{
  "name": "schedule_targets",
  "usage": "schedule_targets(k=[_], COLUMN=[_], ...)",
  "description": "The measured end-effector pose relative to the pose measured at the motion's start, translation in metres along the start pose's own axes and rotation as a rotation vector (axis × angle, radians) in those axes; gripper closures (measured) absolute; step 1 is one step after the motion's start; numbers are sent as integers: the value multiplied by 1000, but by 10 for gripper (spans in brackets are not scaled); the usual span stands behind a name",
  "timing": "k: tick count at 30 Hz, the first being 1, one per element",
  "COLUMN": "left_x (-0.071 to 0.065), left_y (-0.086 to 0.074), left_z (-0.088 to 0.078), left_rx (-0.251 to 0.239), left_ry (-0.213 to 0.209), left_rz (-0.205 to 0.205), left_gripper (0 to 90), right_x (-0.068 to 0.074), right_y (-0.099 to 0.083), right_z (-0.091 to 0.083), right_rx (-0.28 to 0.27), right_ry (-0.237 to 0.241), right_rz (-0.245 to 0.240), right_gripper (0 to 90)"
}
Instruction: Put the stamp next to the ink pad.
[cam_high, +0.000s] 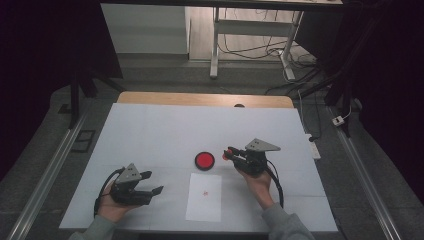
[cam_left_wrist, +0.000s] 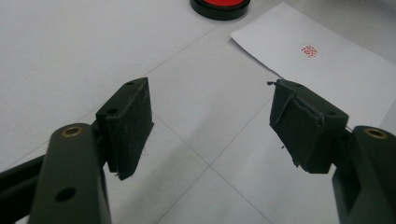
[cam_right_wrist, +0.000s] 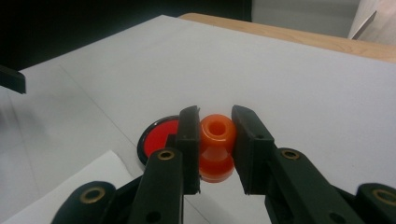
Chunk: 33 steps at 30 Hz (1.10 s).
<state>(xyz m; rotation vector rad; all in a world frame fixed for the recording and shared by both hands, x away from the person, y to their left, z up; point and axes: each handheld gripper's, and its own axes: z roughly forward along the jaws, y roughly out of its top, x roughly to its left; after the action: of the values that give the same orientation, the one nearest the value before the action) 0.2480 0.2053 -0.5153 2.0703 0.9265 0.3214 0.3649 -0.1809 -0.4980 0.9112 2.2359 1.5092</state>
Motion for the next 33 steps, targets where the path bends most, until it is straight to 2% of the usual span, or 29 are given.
schedule_targets(k=[13,20,28,33], left_x=[1,1,1,2], left_y=[0,-1,-1,-1], left_z=[2,2,2,2], left_rx=[9,12,15,17], left_ry=[-1,-2,-1,0], left_rz=[-3,-1,1,0], left_gripper=[295,295,295,295], right_x=[-6,-5,-7,-7], right_y=[-4,-3,-7,-9], right_z=[25,36,46,51], right_rx=[68,82,131,149], right_ry=[-24,-32,-61,-61], right_rz=[-15,-44,-83,-88], right_gripper=[723,723,723,722])
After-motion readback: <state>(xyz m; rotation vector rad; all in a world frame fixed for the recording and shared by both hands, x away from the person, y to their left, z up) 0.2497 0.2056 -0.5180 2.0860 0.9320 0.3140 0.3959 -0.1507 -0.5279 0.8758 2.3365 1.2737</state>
